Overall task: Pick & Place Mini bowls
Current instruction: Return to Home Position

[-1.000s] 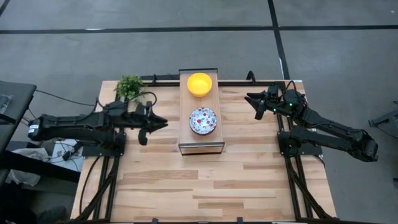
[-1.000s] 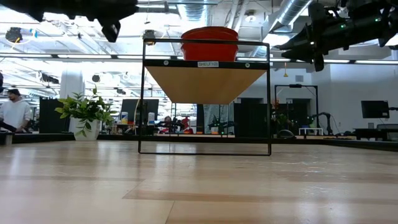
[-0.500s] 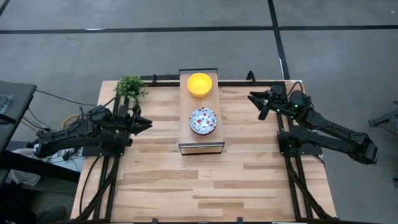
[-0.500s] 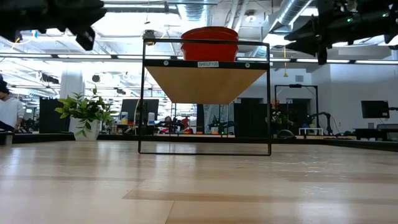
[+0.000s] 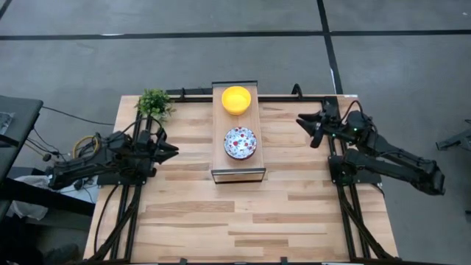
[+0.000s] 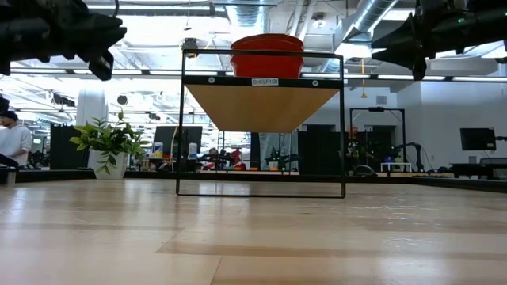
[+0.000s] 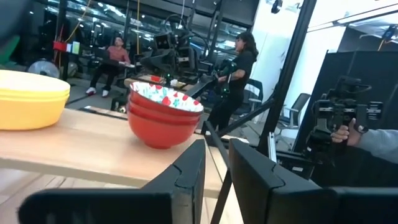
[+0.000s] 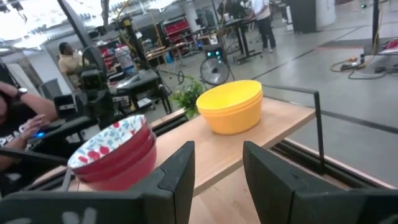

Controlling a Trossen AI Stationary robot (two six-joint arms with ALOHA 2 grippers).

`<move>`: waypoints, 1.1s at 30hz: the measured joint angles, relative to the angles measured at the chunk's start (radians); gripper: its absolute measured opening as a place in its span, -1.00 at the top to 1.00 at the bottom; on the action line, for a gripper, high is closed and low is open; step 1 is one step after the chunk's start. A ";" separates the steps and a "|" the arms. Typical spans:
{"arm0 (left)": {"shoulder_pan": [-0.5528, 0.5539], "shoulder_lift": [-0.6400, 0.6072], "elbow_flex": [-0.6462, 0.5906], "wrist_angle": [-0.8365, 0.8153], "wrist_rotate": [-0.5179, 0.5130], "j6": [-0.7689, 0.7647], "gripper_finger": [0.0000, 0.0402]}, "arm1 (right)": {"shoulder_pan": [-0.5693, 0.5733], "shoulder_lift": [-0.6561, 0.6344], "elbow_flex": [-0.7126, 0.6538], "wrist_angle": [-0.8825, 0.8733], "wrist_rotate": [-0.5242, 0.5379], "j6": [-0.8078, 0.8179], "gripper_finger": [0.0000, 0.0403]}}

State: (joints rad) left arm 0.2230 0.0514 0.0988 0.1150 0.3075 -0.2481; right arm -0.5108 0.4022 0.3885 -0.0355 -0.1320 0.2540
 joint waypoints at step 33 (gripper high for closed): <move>0.000 -0.004 -0.084 0.043 -0.123 0.027 0.65 | 0.157 -0.137 -0.001 -0.204 0.214 -0.124 0.38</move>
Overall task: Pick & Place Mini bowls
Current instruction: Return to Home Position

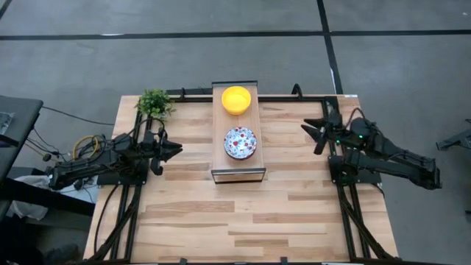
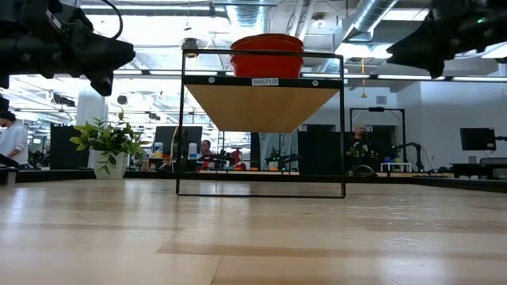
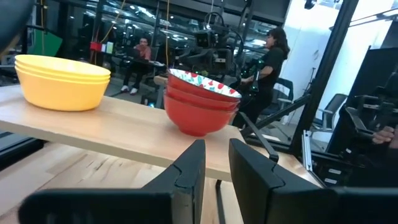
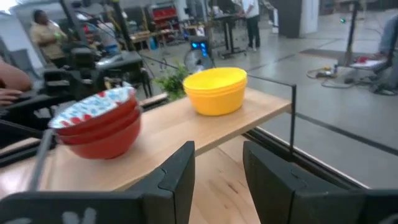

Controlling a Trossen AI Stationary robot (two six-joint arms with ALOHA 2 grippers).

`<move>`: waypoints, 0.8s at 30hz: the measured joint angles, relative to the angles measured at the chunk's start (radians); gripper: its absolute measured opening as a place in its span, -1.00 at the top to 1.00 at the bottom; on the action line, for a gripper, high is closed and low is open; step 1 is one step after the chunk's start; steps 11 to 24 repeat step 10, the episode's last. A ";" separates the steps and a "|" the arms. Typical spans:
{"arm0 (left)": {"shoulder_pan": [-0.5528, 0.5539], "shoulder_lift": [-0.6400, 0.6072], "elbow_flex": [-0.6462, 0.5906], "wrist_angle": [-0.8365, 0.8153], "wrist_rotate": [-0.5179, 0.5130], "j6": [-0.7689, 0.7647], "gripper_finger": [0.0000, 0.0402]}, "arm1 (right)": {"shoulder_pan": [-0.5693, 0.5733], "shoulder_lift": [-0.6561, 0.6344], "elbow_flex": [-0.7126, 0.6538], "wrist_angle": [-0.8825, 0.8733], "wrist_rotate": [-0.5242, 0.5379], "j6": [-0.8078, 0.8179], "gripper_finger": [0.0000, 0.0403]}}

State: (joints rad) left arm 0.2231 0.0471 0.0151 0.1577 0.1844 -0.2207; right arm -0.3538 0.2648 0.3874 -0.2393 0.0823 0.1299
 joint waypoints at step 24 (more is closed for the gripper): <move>0.000 0.000 0.000 0.008 -0.001 0.056 0.65 | 0.139 -0.109 -0.136 0.083 -0.022 0.001 0.38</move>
